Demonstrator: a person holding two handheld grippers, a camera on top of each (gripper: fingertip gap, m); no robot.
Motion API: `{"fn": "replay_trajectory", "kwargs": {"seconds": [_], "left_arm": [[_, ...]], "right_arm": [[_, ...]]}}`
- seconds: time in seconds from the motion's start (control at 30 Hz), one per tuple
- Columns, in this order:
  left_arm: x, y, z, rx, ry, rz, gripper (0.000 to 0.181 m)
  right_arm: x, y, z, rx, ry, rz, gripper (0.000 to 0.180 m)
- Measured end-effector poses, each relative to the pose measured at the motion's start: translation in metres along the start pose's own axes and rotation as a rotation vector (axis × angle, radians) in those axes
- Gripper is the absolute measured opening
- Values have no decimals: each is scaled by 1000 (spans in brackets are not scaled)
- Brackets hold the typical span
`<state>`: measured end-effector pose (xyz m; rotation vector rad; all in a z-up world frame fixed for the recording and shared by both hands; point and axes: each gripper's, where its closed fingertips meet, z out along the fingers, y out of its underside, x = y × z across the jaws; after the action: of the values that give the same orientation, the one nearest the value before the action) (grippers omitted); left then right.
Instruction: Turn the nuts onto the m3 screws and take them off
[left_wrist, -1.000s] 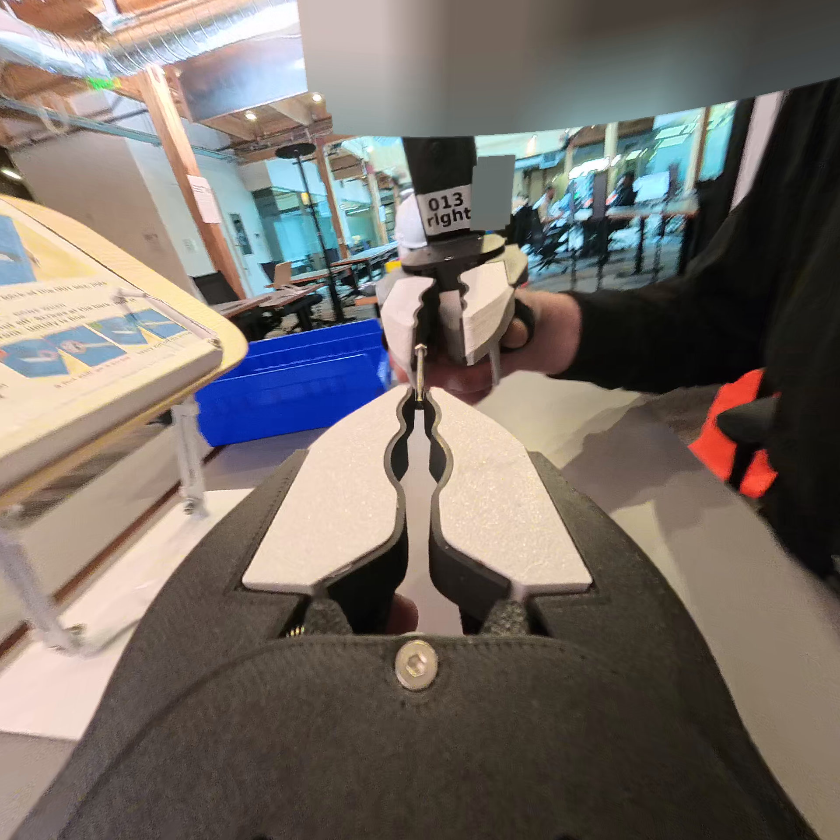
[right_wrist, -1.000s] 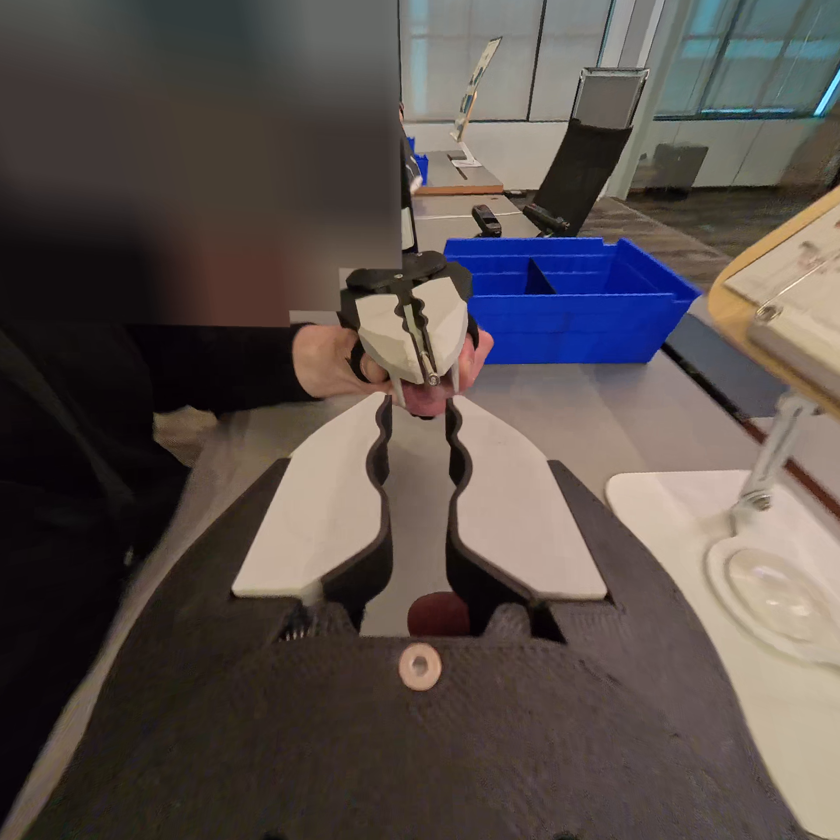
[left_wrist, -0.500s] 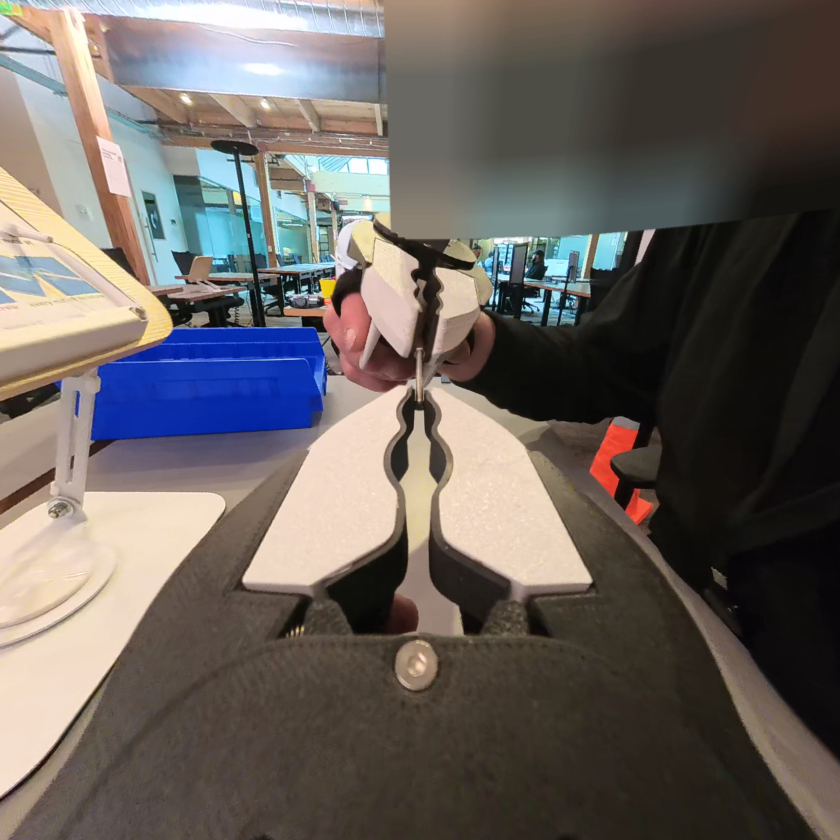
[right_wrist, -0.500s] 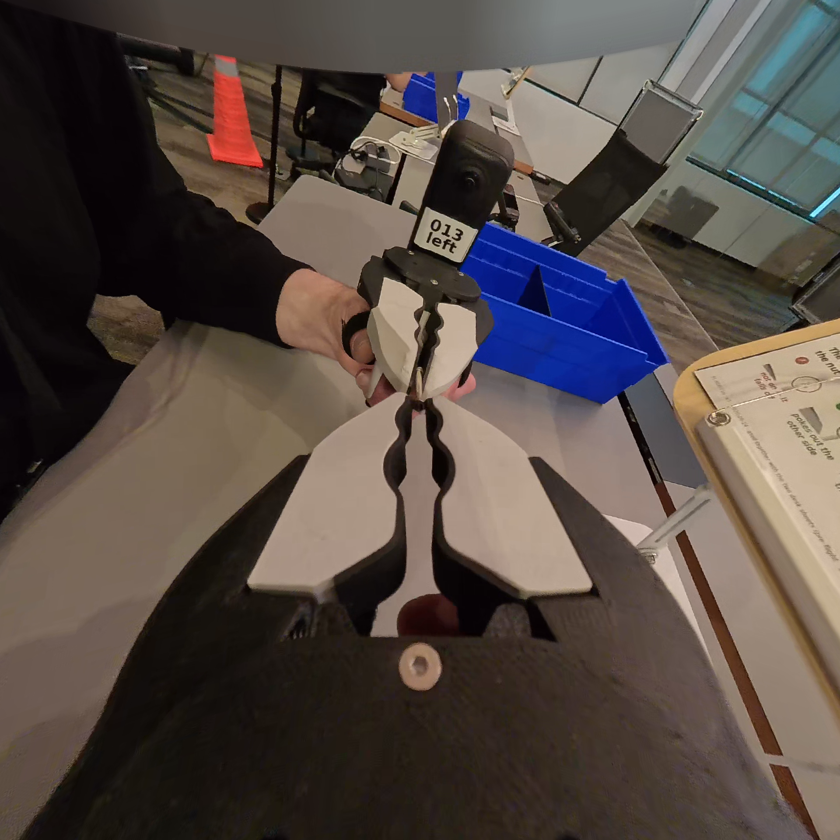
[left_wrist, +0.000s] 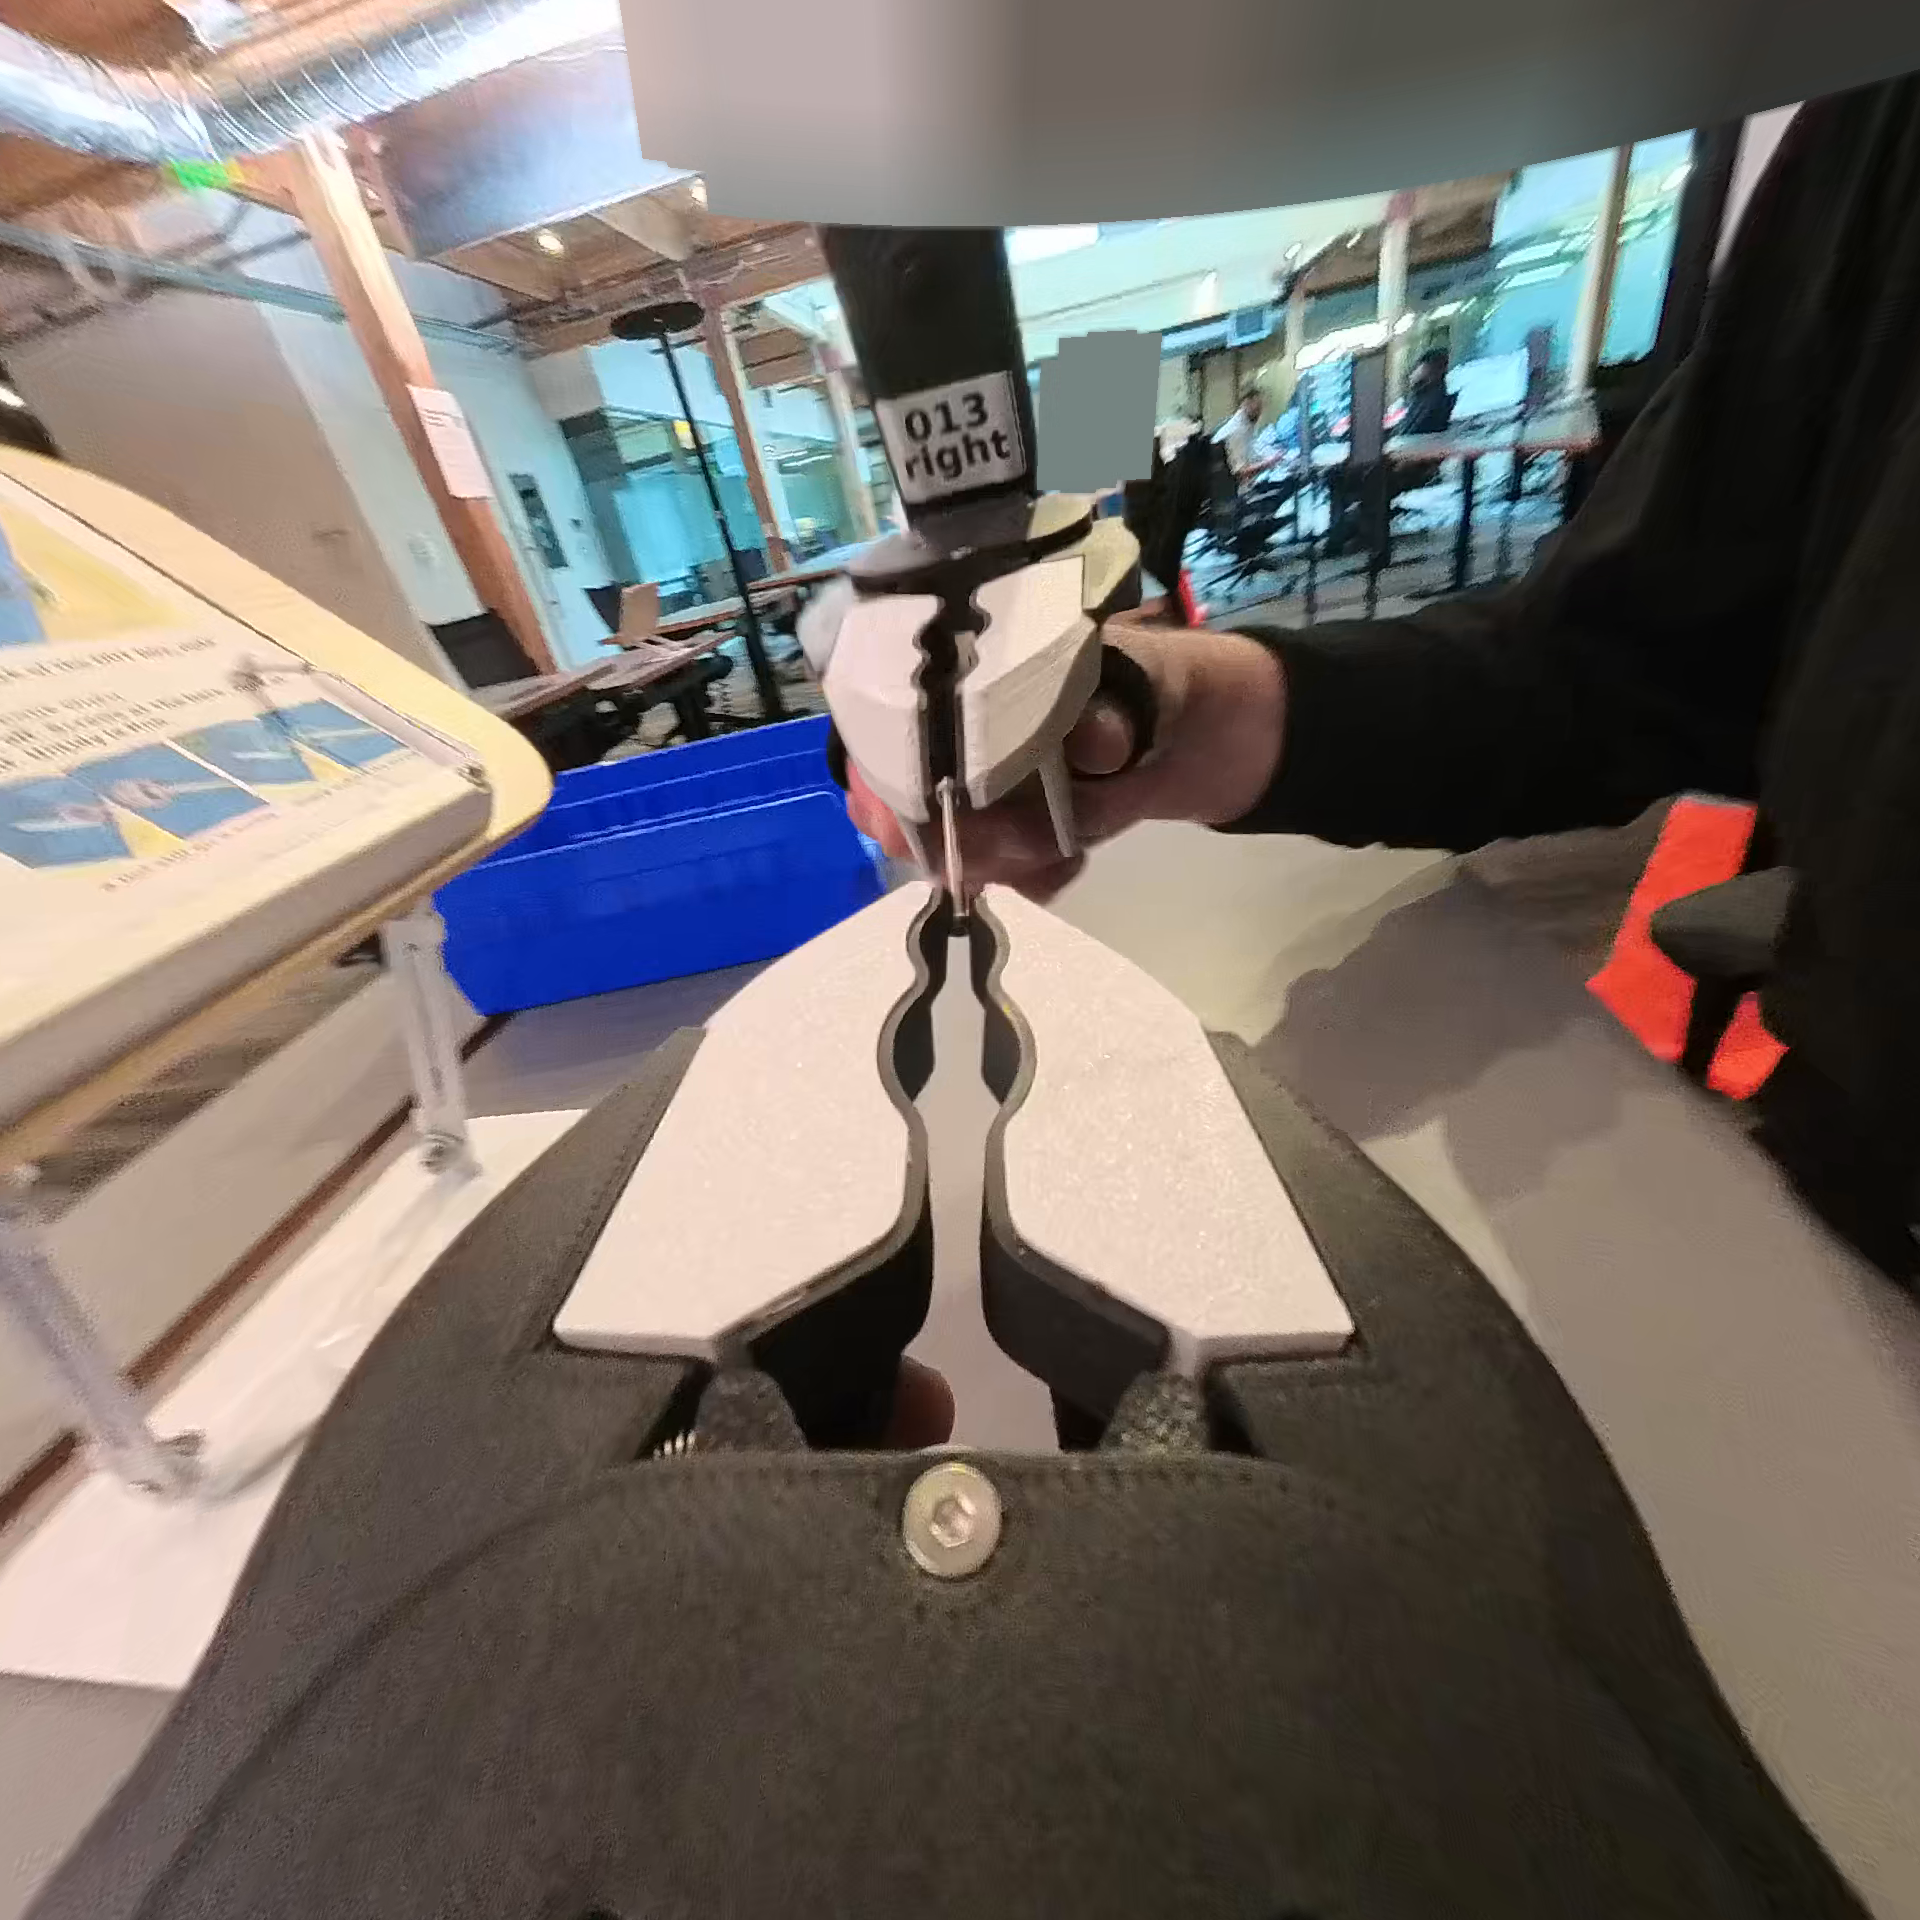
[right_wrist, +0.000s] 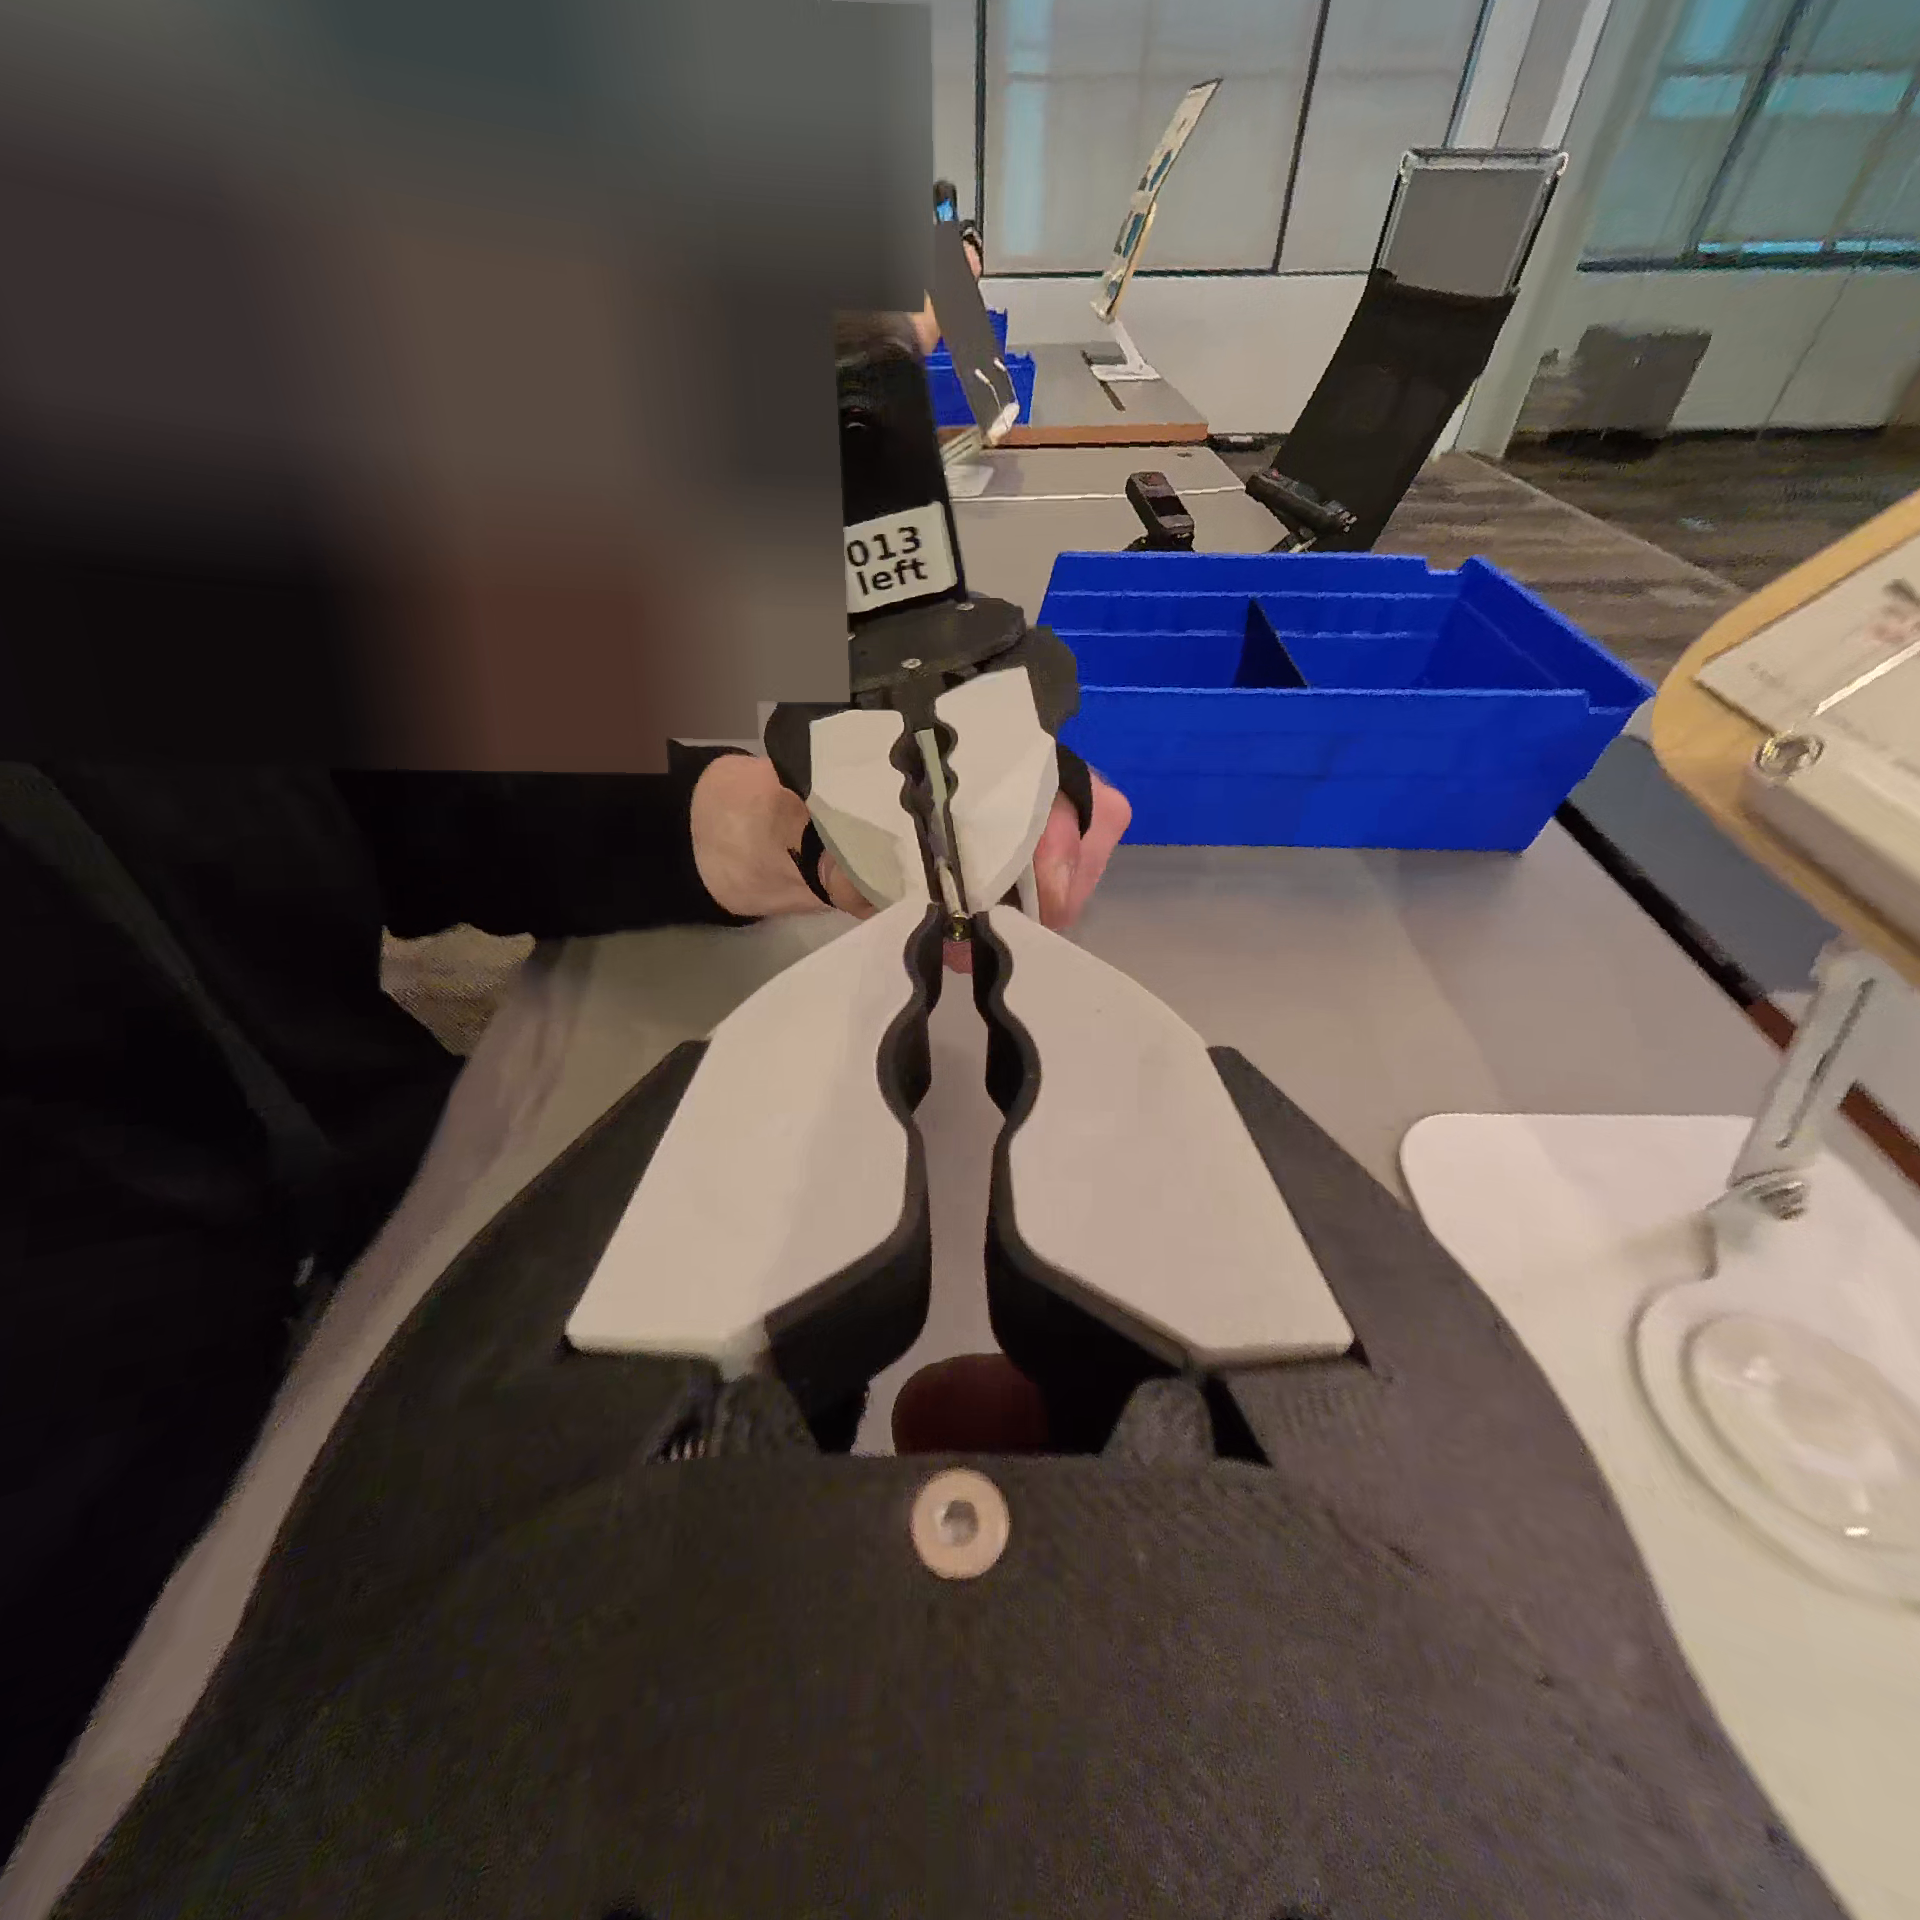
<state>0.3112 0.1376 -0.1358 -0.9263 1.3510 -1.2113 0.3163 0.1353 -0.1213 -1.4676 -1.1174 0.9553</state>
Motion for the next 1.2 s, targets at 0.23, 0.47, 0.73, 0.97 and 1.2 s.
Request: {"fn": "replay_trajectory", "kwargs": {"seconds": [0.23, 0.47, 0.73, 0.97, 1.2], "left_arm": [[-3, 7, 2, -83, -67, 132, 3], [-5, 6, 3, -48, -45, 4, 25], [-5, -7, -1, 125, 92, -331, 25], [-1, -4, 1, 178, 217, -545, 22], [2, -7, 0, 211, 260, -580, 6]], "right_arm": [[2, 6, -2, 41, 13, 140, 5], [-1, 5, -2, 53, 35, 63, 5], [-3, 5, -3, -33, 71, -154, 5], [-4, 0, -4, -36, 87, -269, 5], [-3, 0, -3, -58, 93, -315, 5]]}}
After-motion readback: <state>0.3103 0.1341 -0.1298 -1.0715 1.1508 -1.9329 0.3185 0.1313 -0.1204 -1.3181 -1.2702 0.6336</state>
